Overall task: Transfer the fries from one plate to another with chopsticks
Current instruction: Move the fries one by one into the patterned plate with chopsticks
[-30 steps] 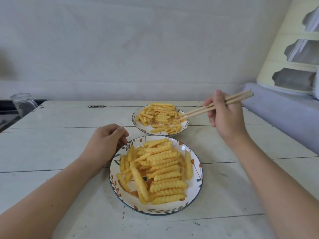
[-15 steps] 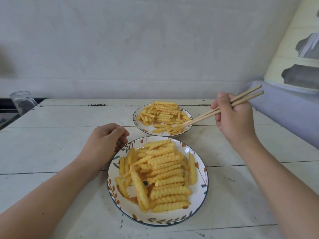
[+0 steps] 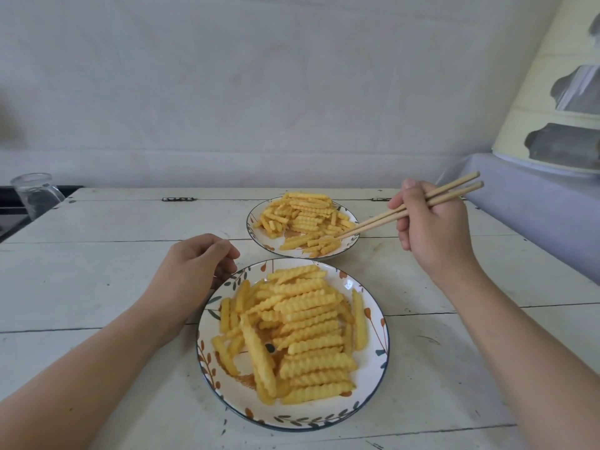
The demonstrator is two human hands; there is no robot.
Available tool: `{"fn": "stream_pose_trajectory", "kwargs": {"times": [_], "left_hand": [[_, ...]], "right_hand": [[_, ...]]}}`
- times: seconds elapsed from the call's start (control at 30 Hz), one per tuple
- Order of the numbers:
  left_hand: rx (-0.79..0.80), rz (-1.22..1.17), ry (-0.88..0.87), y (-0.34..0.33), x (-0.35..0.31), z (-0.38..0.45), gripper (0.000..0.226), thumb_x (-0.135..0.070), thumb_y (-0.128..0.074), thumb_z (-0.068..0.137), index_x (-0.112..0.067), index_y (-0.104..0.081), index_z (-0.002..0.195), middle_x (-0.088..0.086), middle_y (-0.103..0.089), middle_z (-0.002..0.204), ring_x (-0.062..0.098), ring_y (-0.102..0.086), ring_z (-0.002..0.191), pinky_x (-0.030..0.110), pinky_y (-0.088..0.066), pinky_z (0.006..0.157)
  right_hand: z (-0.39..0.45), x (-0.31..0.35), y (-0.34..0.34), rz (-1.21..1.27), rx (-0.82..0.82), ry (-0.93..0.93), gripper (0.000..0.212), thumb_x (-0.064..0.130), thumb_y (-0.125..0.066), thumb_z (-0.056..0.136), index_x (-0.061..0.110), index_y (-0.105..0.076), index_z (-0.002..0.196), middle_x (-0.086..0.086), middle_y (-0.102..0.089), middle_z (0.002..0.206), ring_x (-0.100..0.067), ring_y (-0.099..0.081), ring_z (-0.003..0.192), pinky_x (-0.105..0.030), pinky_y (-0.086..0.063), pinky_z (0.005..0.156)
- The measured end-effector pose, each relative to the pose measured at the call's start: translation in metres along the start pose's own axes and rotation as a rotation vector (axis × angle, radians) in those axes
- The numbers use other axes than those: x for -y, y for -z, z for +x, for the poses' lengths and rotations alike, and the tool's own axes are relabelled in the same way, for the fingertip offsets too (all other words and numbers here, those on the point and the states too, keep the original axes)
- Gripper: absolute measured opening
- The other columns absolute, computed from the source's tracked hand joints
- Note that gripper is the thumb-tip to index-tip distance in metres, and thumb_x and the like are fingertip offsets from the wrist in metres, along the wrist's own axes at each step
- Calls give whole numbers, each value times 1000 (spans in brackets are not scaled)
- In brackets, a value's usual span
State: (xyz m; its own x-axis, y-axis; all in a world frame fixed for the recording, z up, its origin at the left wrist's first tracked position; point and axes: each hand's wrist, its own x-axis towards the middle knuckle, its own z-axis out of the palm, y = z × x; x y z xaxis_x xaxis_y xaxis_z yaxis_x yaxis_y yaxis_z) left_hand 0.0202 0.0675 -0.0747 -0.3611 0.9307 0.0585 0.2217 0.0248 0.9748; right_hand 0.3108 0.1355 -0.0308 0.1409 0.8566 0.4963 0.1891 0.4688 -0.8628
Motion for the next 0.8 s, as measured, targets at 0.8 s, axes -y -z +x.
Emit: {"fn": "stream_pose_trajectory", "kwargs": {"times": [0.8], "left_hand": [[-1,-21,13,-1,-1,0,29,-15,-52,105,-5,-74,88,1,-68,70,14,-60,66,24,-51,67]], "right_hand": [[1,8,8,120,6,49,49,34,-40,108,4,-60,74,-2,-50,50,-20,-41,37,-22,-33,39]]}}
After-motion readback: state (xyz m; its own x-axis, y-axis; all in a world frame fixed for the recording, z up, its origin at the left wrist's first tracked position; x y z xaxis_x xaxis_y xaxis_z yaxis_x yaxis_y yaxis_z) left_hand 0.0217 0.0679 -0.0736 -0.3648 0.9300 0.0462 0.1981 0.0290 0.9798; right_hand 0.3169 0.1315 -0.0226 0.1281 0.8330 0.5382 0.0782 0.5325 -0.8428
